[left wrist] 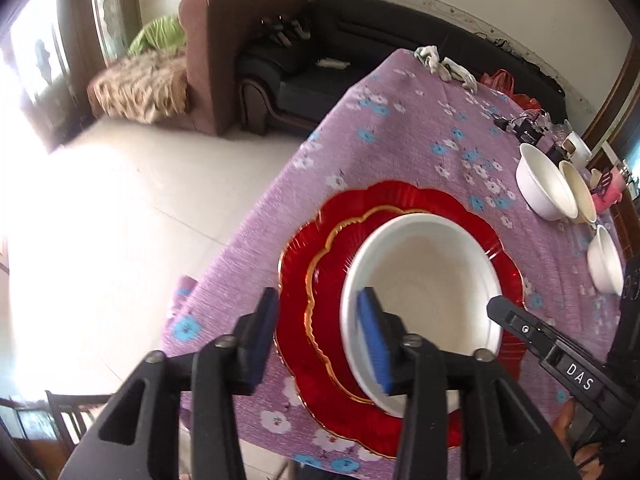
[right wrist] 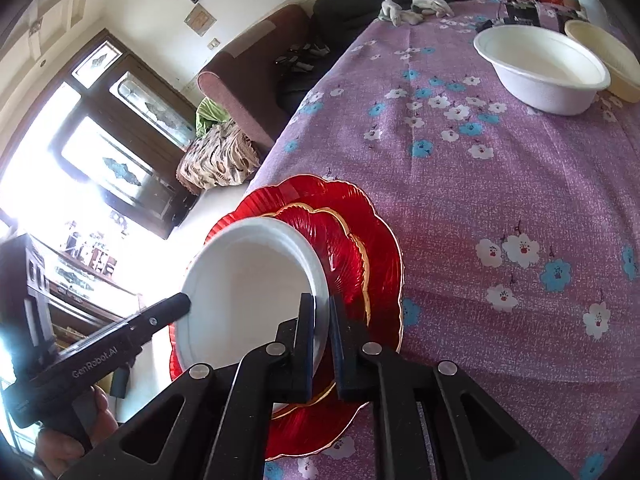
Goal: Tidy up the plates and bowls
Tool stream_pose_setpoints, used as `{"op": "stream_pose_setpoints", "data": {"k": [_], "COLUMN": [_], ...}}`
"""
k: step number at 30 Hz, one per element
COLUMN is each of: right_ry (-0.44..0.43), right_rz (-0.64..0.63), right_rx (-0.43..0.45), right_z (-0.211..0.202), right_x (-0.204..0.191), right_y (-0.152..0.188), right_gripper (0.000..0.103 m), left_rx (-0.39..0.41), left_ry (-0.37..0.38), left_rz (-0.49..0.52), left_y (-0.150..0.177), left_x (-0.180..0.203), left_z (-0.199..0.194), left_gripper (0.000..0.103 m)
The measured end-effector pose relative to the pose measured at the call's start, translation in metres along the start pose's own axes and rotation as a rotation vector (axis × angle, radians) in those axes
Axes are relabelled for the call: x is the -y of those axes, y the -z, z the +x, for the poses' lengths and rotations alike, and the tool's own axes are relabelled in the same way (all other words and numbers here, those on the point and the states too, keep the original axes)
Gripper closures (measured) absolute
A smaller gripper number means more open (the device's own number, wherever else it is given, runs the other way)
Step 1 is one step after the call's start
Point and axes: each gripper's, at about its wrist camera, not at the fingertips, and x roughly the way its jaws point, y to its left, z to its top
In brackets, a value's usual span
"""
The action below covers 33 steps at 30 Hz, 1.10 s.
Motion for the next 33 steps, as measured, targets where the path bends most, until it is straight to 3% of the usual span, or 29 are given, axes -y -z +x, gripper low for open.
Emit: {"op": "stream_pose_setpoints", "data": {"k": [4, 8, 13, 19, 33], "right_ry": [0.036, 0.047, 0.037, 0.028, 0.059], "right_rz": [-0.044, -0.076, -0.067, -0.042, 0.025], "right_rx": [0.04, 0.07, 0.066, 0.128, 0.179], "right_z": [-0.006, -0.015, -0.015, -0.034, -0.063], "right_x": [-0.004, -0.006, -0.003, 0.008, 0.051], "right_y": [-0.001, -0.005, -0.006, -0.012, -0.007], "right_gripper": [0.091, 0.086, 0.086, 0.086, 0.086], "left_rx": [0.032, 0.07, 0.081, 0.151, 0.238], "left_ry": [-0.034, -0.09, -0.094, -0.107, 0.012], "left_rz": [0.034, 0.048, 0.042, 0.016, 0.238], "left_y": [0.0, -0.002, -0.005, -0.008, 0.01], "left_x": [0.004, 0.005, 0.001, -0.006, 0.103], "left_z": [-0.006, -0.012, -0.018, -0.04, -0.055], "left_gripper": [0.051, 0.05, 0.05, 0.05, 0.028]}}
